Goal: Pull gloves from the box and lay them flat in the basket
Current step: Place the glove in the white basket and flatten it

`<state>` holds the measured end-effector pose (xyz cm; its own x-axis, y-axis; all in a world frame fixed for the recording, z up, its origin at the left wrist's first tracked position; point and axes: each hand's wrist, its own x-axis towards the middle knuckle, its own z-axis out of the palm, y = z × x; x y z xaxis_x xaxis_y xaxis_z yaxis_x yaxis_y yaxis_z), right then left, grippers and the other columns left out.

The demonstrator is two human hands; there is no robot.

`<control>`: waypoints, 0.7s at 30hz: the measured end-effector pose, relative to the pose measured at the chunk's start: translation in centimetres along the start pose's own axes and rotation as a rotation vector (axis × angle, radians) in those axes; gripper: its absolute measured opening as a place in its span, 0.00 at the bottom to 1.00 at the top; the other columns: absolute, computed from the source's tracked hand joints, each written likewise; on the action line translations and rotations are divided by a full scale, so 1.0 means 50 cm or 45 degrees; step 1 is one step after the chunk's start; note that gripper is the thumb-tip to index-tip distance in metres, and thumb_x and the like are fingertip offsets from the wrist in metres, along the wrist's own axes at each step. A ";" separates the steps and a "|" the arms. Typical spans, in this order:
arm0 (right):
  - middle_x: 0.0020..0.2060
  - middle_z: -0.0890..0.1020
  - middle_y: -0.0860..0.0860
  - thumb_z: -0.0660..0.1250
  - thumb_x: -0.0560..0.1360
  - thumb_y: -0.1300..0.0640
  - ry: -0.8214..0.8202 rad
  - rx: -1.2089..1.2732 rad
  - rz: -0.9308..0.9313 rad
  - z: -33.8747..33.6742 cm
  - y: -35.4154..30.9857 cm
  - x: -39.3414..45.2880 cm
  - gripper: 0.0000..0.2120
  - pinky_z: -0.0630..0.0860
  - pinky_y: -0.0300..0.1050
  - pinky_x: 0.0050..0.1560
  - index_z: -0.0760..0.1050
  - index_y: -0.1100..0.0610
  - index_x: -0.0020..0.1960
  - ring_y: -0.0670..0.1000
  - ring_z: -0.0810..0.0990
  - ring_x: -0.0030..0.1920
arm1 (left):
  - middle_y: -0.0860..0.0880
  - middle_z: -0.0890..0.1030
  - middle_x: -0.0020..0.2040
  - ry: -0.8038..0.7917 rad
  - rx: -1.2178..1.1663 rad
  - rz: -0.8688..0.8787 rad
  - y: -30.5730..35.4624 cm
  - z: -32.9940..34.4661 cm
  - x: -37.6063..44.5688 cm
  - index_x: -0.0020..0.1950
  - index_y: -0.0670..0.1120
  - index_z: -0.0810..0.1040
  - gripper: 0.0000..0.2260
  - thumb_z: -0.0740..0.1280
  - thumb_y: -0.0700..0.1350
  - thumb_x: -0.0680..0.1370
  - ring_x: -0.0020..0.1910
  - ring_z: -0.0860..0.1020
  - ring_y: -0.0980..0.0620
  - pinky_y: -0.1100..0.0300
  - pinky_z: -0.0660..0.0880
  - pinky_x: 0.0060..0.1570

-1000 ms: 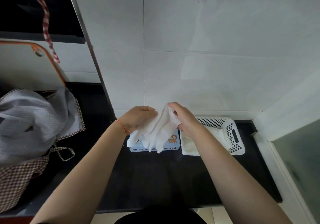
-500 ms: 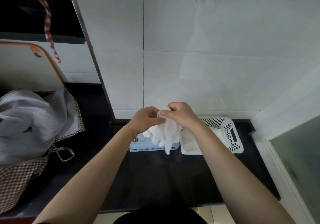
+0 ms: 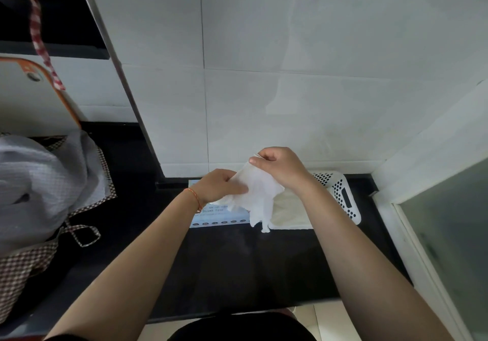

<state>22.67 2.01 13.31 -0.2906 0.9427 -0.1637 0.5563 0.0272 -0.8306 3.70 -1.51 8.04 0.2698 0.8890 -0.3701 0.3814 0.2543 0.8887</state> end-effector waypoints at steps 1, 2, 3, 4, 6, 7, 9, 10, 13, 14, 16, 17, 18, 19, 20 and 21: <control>0.30 0.71 0.51 0.71 0.76 0.52 0.023 0.006 0.033 -0.008 0.009 -0.001 0.13 0.63 0.41 0.33 0.79 0.62 0.41 0.47 0.68 0.31 | 0.57 0.77 0.29 -0.029 -0.005 -0.036 -0.011 -0.002 0.009 0.36 0.46 0.79 0.09 0.72 0.47 0.76 0.29 0.73 0.60 0.62 0.70 0.37; 0.31 0.74 0.52 0.71 0.75 0.52 0.047 0.020 0.068 -0.017 0.020 -0.003 0.12 0.65 0.41 0.33 0.80 0.62 0.43 0.48 0.70 0.32 | 0.55 0.80 0.33 -0.062 -0.018 -0.068 -0.019 -0.002 0.014 0.41 0.46 0.82 0.07 0.73 0.48 0.75 0.33 0.76 0.59 0.60 0.74 0.41; 0.34 0.78 0.53 0.72 0.75 0.53 0.063 0.047 0.106 -0.026 0.030 -0.004 0.10 0.69 0.41 0.35 0.81 0.60 0.45 0.48 0.74 0.33 | 0.52 0.83 0.38 -0.076 -0.048 -0.092 -0.029 -0.003 0.020 0.46 0.45 0.84 0.09 0.73 0.50 0.74 0.38 0.79 0.57 0.55 0.77 0.49; 0.37 0.81 0.54 0.72 0.75 0.54 0.063 0.088 0.147 -0.037 0.042 -0.007 0.07 0.74 0.42 0.37 0.81 0.57 0.47 0.49 0.78 0.36 | 0.51 0.84 0.42 -0.063 -0.074 -0.117 -0.035 -0.002 0.025 0.49 0.45 0.85 0.11 0.74 0.51 0.74 0.43 0.80 0.54 0.53 0.77 0.54; 0.43 0.85 0.56 0.73 0.74 0.56 0.034 0.196 0.201 -0.055 0.067 -0.011 0.08 0.80 0.48 0.46 0.80 0.51 0.52 0.52 0.84 0.42 | 0.50 0.86 0.47 0.000 -0.122 -0.169 -0.037 0.004 0.030 0.50 0.46 0.86 0.12 0.74 0.52 0.72 0.49 0.82 0.50 0.52 0.76 0.59; 0.45 0.85 0.57 0.73 0.74 0.56 0.022 0.236 0.220 -0.063 0.077 -0.012 0.10 0.80 0.49 0.50 0.79 0.49 0.54 0.53 0.84 0.45 | 0.50 0.86 0.48 0.001 -0.152 -0.178 -0.035 0.008 0.033 0.49 0.46 0.86 0.13 0.74 0.53 0.71 0.51 0.82 0.50 0.52 0.76 0.60; 0.46 0.84 0.56 0.71 0.74 0.58 0.023 0.302 0.235 -0.079 0.092 -0.014 0.14 0.78 0.46 0.52 0.76 0.47 0.58 0.51 0.83 0.46 | 0.48 0.86 0.49 -0.026 -0.200 -0.174 -0.028 0.019 0.043 0.48 0.47 0.86 0.10 0.73 0.51 0.73 0.50 0.83 0.49 0.52 0.75 0.60; 0.45 0.84 0.55 0.70 0.75 0.60 0.025 0.350 0.239 -0.086 0.096 -0.017 0.13 0.77 0.44 0.50 0.75 0.48 0.58 0.50 0.82 0.45 | 0.48 0.86 0.48 -0.037 -0.216 -0.167 -0.023 0.024 0.046 0.46 0.47 0.86 0.09 0.73 0.51 0.73 0.49 0.82 0.49 0.52 0.75 0.59; 0.40 0.81 0.56 0.65 0.77 0.67 -0.016 0.532 0.237 -0.099 0.106 -0.021 0.08 0.77 0.43 0.42 0.74 0.55 0.52 0.52 0.79 0.40 | 0.46 0.85 0.47 -0.043 -0.248 -0.192 -0.021 0.036 0.060 0.46 0.47 0.86 0.14 0.74 0.55 0.68 0.46 0.81 0.47 0.50 0.76 0.52; 0.39 0.79 0.56 0.64 0.77 0.68 -0.056 0.584 0.244 -0.106 0.114 -0.019 0.08 0.77 0.44 0.41 0.75 0.56 0.49 0.53 0.77 0.39 | 0.45 0.85 0.47 -0.042 -0.256 -0.200 -0.020 0.038 0.067 0.48 0.45 0.85 0.17 0.74 0.56 0.67 0.46 0.80 0.47 0.49 0.75 0.50; 0.41 0.80 0.55 0.65 0.76 0.68 -0.129 0.624 0.305 -0.114 0.129 -0.017 0.07 0.78 0.46 0.44 0.79 0.58 0.47 0.54 0.76 0.41 | 0.45 0.83 0.45 -0.041 -0.198 -0.200 -0.017 0.032 0.080 0.51 0.41 0.83 0.20 0.72 0.56 0.70 0.43 0.79 0.47 0.51 0.75 0.48; 0.43 0.81 0.55 0.66 0.76 0.68 -0.154 0.622 0.352 -0.121 0.143 -0.013 0.07 0.79 0.48 0.48 0.81 0.59 0.47 0.54 0.77 0.43 | 0.47 0.82 0.43 -0.027 -0.135 -0.198 -0.012 0.030 0.091 0.50 0.40 0.82 0.18 0.71 0.55 0.72 0.42 0.78 0.49 0.53 0.74 0.46; 0.46 0.83 0.56 0.67 0.76 0.67 -0.169 0.617 0.399 -0.126 0.160 -0.010 0.07 0.79 0.49 0.52 0.82 0.59 0.49 0.55 0.78 0.45 | 0.48 0.81 0.40 -0.008 -0.053 -0.198 -0.007 0.030 0.104 0.47 0.40 0.81 0.16 0.70 0.54 0.74 0.39 0.77 0.51 0.56 0.74 0.44; 0.47 0.83 0.57 0.67 0.76 0.67 -0.171 0.603 0.440 -0.129 0.177 -0.008 0.08 0.79 0.50 0.55 0.83 0.59 0.50 0.55 0.78 0.46 | 0.50 0.79 0.38 0.013 0.042 -0.191 -0.001 0.033 0.116 0.44 0.41 0.80 0.14 0.69 0.52 0.75 0.37 0.76 0.53 0.61 0.72 0.42; 0.48 0.83 0.57 0.67 0.76 0.68 -0.166 0.586 0.482 -0.133 0.197 -0.006 0.09 0.79 0.50 0.55 0.84 0.59 0.51 0.55 0.78 0.46 | 0.51 0.78 0.36 0.028 0.153 -0.175 0.006 0.043 0.131 0.41 0.42 0.79 0.12 0.68 0.50 0.77 0.36 0.75 0.54 0.65 0.71 0.39; 0.47 0.82 0.57 0.66 0.76 0.68 -0.149 0.556 0.515 -0.133 0.215 -0.006 0.10 0.80 0.48 0.52 0.84 0.59 0.51 0.55 0.77 0.44 | 0.52 0.77 0.35 0.027 0.280 -0.152 0.012 0.055 0.147 0.40 0.43 0.79 0.10 0.67 0.48 0.77 0.36 0.74 0.54 0.65 0.70 0.37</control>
<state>33.92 4.22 7.99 -0.2205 0.8061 -0.5491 0.2767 -0.4881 -0.8277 8.34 4.15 5.08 0.1934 0.8662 -0.4607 0.5931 0.2708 0.7582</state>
